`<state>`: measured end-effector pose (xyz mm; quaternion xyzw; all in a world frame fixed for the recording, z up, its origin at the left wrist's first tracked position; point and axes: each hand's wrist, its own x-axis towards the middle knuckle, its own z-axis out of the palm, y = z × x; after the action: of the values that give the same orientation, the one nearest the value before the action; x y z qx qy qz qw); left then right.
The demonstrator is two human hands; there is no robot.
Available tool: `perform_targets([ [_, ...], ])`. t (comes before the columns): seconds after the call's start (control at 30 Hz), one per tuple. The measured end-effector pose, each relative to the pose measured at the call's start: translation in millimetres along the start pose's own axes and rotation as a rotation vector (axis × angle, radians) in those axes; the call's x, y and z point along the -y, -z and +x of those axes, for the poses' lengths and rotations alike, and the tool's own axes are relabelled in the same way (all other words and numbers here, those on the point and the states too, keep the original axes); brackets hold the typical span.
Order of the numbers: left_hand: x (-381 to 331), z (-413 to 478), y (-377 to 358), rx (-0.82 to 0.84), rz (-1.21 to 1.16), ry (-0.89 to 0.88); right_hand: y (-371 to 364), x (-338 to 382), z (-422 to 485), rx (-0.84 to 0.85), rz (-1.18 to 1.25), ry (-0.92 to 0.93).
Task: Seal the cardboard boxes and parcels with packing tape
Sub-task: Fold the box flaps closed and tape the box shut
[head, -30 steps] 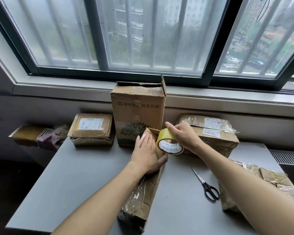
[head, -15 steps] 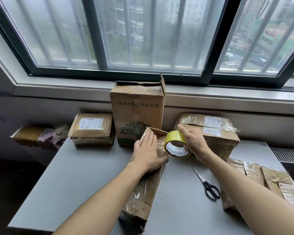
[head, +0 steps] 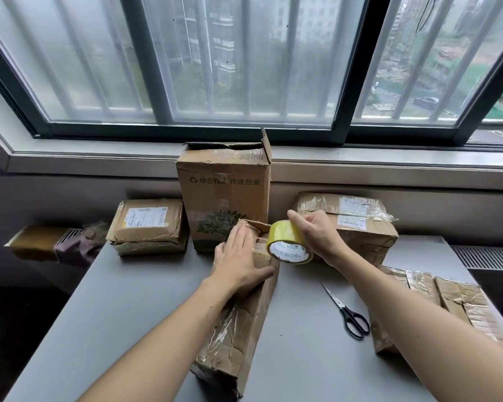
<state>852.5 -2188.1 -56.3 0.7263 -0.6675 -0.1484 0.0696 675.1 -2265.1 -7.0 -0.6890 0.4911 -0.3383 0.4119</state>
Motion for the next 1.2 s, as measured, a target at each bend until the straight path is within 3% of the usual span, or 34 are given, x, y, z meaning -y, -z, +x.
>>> perform_targets([
  [0.1, 0.5, 4.5, 7.7, 0.088, 0.053, -0.052, 0.9, -13.6, -4.2, 0.023, -0.051, -0.069],
  [0.23, -4.4, 23.0, 35.6, 0.038, 0.141, -0.142, 2.3, -21.0, -5.7, -0.018, 0.03, -0.145],
  [0.5, -1.4, 69.2, 76.3, 0.308, 0.067, -0.273, 7.2, -25.2, -8.2, 0.011, 0.094, -0.137],
  [0.67, -11.0, 82.8, 66.8, 0.307, 0.5, -0.352, 7.4, -27.7, -8.7, 0.043, 0.087, -0.114],
  [0.87, -13.1, 85.1, 52.3, 0.122, 0.812, -0.503, 10.2, -23.5, -10.8, 0.084, 0.04, -0.07],
  [1.0, -15.2, 87.8, 49.3, 0.058, 0.75, -0.471, 3.8, -18.9, -8.8, 0.101, -0.004, -0.049],
  [1.2, -15.6, 91.7, 68.9, 0.078, 0.374, -0.315, 5.4, -13.9, -7.5, 0.09, -0.014, -0.042],
])
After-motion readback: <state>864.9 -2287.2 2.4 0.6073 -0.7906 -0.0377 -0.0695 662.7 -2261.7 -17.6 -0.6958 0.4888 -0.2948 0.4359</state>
